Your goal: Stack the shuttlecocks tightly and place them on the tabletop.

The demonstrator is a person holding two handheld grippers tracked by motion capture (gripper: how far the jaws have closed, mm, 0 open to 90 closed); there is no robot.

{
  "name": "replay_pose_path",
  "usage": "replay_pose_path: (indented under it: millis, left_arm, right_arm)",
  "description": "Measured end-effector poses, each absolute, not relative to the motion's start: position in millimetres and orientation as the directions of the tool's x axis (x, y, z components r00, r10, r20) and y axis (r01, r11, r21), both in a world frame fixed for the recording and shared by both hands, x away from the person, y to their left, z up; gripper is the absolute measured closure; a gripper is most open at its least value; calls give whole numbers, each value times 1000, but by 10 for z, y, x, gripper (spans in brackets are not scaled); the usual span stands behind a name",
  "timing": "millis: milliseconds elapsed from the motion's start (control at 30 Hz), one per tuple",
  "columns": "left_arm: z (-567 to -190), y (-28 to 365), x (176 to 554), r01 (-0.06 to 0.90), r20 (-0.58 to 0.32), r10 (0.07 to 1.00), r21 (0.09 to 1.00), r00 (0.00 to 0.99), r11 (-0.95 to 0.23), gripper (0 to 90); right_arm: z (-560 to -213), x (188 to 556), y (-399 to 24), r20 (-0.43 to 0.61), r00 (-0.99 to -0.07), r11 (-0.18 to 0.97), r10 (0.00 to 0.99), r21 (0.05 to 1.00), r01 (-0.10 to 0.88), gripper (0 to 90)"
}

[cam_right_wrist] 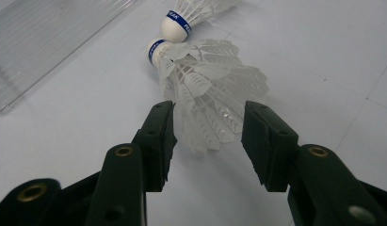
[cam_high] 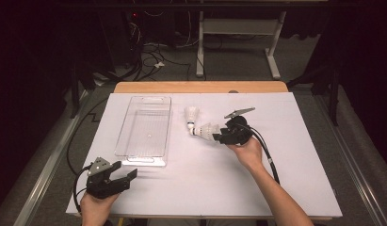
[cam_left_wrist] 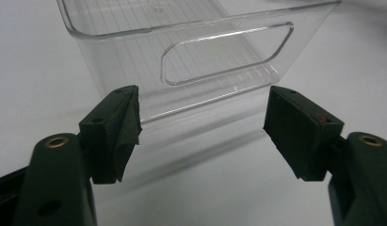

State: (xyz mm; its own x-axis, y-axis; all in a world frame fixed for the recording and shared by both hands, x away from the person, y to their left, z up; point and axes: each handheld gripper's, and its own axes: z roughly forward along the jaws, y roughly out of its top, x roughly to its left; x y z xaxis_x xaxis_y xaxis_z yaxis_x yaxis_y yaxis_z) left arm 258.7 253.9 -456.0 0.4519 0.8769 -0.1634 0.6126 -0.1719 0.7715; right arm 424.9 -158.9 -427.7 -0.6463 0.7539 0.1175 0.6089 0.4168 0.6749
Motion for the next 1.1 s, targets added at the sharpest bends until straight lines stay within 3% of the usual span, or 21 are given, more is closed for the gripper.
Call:
replay_pose_path:
  millis: [1100]
  left_arm:
    - [-4555, 2546, 2579, 610, -161, 878, 774, 450, -171, 287]
  right_arm:
    - [-4126, 4234, -1763, 117, -647, 369, 753, 740, 563, 514]
